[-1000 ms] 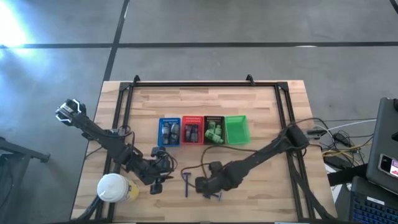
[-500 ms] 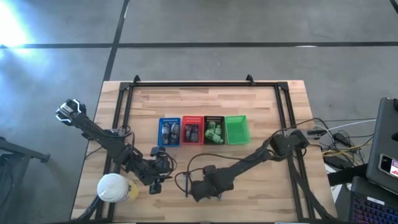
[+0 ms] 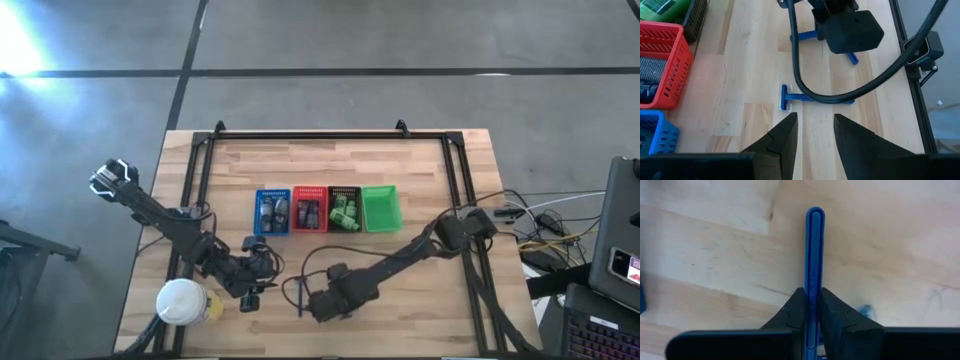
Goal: Pick & Place Travel size toiletries
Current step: Put the razor into the green bin
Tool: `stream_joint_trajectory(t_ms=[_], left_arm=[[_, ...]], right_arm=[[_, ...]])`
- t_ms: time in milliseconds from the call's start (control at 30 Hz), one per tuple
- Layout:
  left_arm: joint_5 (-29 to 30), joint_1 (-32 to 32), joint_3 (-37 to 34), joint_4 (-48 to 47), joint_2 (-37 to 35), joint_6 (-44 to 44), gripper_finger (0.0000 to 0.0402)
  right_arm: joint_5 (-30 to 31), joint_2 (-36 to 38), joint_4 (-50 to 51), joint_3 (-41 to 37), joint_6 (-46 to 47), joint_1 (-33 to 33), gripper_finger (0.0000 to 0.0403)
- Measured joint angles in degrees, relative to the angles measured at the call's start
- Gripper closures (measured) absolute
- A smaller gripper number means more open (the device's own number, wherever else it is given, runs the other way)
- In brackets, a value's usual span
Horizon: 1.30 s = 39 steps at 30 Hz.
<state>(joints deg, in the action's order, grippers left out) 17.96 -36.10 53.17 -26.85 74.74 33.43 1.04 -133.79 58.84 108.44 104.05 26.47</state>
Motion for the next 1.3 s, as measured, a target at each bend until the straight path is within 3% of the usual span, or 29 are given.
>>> stream_joint_trajectory(t_ms=[333, 500, 833, 1133, 1300], left_arm=[[-0.03, 0.01, 0.00, -0.06, 0.00, -0.01, 0.0271], [2.04, 0.12, 0.00, 0.05, 0.00, 1.77, 0.0271], [4.47, 0.24, 0.00, 0.25, 0.00, 2.02, 0.0271], [4.50, 0.28, 0.00, 0.15, -0.01, 2.45, 0.0271], [4.81, 0.35, 0.00, 0.15, 0.00, 2.43, 0.0271]], right_arm=[[0.79, 2.25, 2.79, -0.03, -4.37, -0.64, 0.0368], [4.68, 5.65, 6.25, -0.04, -3.89, -1.09, 0.0376], [15.31, 18.20, 23.45, -1.17, -2.54, -3.82, 0.0376], [19.80, 31.38, 24.30, -14.45, -3.41, -8.97, 0.0375], [19.60, 36.58, 18.67, -23.49, -6.19, -12.26, 0.0375]])
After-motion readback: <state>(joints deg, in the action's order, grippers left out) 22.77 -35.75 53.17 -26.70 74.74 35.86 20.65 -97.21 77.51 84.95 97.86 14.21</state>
